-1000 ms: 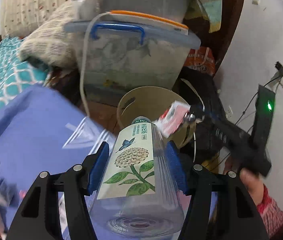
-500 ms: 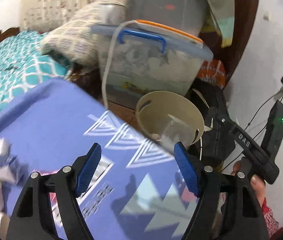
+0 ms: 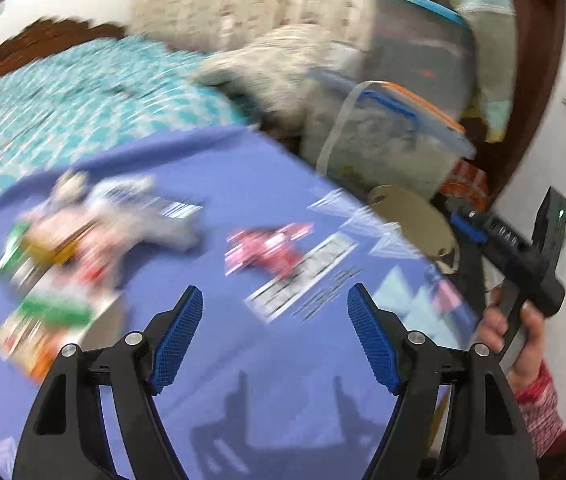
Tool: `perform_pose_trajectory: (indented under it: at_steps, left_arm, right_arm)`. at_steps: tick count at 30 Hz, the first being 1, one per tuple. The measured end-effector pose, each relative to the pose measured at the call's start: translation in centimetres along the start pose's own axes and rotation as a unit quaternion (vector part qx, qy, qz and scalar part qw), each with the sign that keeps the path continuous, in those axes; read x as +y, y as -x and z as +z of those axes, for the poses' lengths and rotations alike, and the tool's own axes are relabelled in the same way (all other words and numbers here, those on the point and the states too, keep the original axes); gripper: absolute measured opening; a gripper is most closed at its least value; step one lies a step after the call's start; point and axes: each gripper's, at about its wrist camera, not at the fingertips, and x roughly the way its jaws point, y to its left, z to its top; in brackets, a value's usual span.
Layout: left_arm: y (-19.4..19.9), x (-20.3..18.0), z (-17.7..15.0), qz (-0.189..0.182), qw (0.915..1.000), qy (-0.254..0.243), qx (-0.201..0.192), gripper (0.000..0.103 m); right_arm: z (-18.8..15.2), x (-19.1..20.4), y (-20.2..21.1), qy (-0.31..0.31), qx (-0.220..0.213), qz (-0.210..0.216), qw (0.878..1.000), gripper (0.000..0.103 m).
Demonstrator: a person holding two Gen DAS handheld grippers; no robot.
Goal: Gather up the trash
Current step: 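Move both open tools back to the trash pile, then grasp the pink paper cup with the left tool while the right grasps a red wrapper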
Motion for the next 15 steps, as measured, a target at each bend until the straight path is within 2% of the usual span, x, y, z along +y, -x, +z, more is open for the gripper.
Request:
perform_pose_trajectory:
  at_steps: [5,8,11,12,15]
  left_arm:
    - [3.7,8.6,-4.4,0.052,0.9942,0.094,0.004,0.070]
    - [5.5,13.0,-6.4,0.065,0.9872,0.145,0.004,0.061]
    - [6.7,15.5,-8.0,0.067,0.9827,0.173,-0.004,0.060]
    - [7.2,16.0,-8.3,0.065,0.9813,0.181,-0.010,0.060]
    - [8.3,16.8,-9.4,0.064,0.9788,0.193,-0.026,0.060]
  right_arm:
    - [-3.7,6.6,-3.8,0.038,0.082,0.069,0.994,0.041]
    - [-6.7,11.8,-6.1,0.076,0.135,0.111,0.982,0.040]
    - [-10.2,18.2,-7.9,0.143,0.183,0.151,0.961,0.040]
    - [-11.7,21.2,-8.3,0.183,0.197,0.165,0.949,0.040]
    - [-15.2,27.5,-8.3,0.288,0.203,0.182,0.918,0.040]
